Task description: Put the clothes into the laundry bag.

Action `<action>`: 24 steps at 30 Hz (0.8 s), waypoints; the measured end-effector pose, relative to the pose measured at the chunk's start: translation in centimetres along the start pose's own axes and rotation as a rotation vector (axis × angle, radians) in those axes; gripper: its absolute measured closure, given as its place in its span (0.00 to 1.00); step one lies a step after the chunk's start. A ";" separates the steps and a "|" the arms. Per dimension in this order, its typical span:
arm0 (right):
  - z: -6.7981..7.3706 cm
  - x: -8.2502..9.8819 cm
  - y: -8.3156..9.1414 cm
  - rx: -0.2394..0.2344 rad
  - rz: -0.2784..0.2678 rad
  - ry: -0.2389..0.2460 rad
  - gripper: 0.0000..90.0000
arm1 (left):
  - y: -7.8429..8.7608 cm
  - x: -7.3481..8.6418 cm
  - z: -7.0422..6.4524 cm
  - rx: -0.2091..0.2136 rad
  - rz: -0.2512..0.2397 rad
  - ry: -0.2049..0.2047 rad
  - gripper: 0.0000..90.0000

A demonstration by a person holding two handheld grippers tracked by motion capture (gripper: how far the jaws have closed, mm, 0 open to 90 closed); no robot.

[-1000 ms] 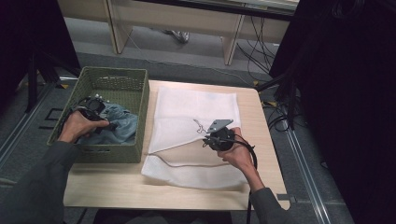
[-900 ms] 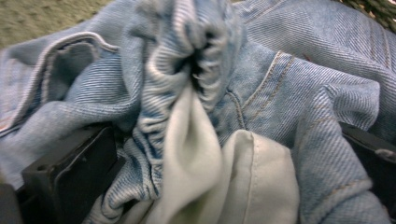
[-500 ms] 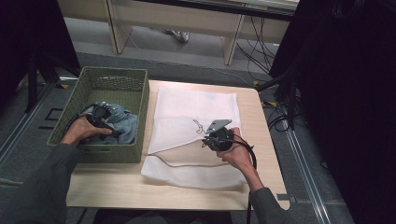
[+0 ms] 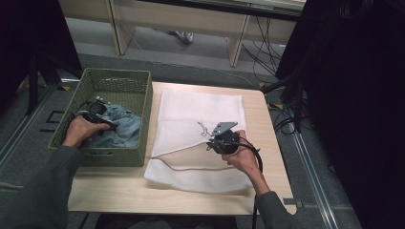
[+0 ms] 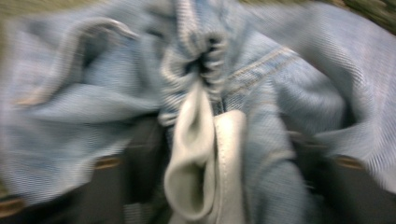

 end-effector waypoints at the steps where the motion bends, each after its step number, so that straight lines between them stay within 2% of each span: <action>1: 0.0 0.0 0.0 0.000 0.000 0.000 0.94 | 0.0 0.0 0.0 0.000 0.000 0.000 0.28; 2: 0.1 0.1 0.0 -0.004 0.003 -0.002 0.94 | 0.4 0.3 -0.2 0.045 0.027 -0.042 0.19; 3: 0.1 0.1 0.0 -0.004 0.003 -0.001 0.94 | 0.5 0.4 -0.3 0.047 0.026 -0.047 0.16; 4: 0.1 0.1 0.0 -0.005 0.003 -0.002 0.94 | 0.7 0.5 -0.3 0.059 0.036 -0.089 0.15; 6: 0.1 0.1 -0.1 -0.005 0.007 -0.002 0.94 | 0.7 0.7 -0.5 0.086 0.032 -0.105 0.14; 7: 0.0 0.0 -0.2 -0.003 0.002 0.029 0.94 | 0.9 0.8 -0.4 0.107 0.053 -0.140 0.11; 8: 0.2 0.1 -0.1 -0.003 0.011 0.006 0.94 | 0.9 0.9 -0.5 0.118 0.057 -0.158 0.08; 10: 0.2 0.1 -0.1 -0.004 0.011 0.004 0.94 | 0.7 1.0 -0.8 0.123 0.052 -0.165 0.02; 11: 0.2 0.1 -0.2 -0.002 0.015 0.000 0.94 | 0.0 1.2 -1.3 0.072 0.076 -0.210 0.00; 12: 0.3 0.1 -0.2 -0.004 0.021 -0.012 0.94 | -0.5 1.3 -1.6 0.039 0.093 -0.238 0.00; 14: 0.3 0.1 -0.2 -0.002 0.015 0.004 0.94 | -1.4 1.4 -1.8 0.002 0.107 -0.243 0.00; 17: 0.3 0.1 -0.1 -0.003 0.015 0.005 0.94 | -1.9 1.5 -1.7 -0.023 0.113 -0.244 0.00; 18: 0.4 0.1 -0.1 -0.004 0.016 -0.001 0.94 | -1.8 1.4 -1.7 -0.038 0.115 -0.236 0.04; 19: 0.4 0.1 -0.1 -0.004 0.014 -0.002 0.94 | -1.3 1.1 -1.4 -0.072 0.108 -0.234 0.16; 20: 0.3 0.1 -0.1 -0.002 0.010 0.004 0.94 | -0.8 1.0 -1.0 -0.108 0.095 -0.237 0.36; 21: 0.3 0.1 -0.1 -0.002 0.010 0.004 0.94 | -0.8 1.0 -1.0 -0.108 0.095 -0.237 0.54; 23: 0.3 0.1 -0.1 -0.004 0.011 0.006 0.94 | -0.7 0.9 -0.6 -0.115 0.079 -0.235 0.60; 24: 0.3 0.1 -0.1 -0.005 0.011 0.007 0.94 | -0.6 0.8 -0.4 -0.122 0.061 -0.216 0.62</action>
Point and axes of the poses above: each handheld gripper's, and its own axes: y roughly backward along the jaws, x roughly out of its underside, z roughly to its left, the point moved 3 cm from there along -y, roughly forward along the jaws, and after that the axes turned 1 degree about z, right-handed, at the moved point
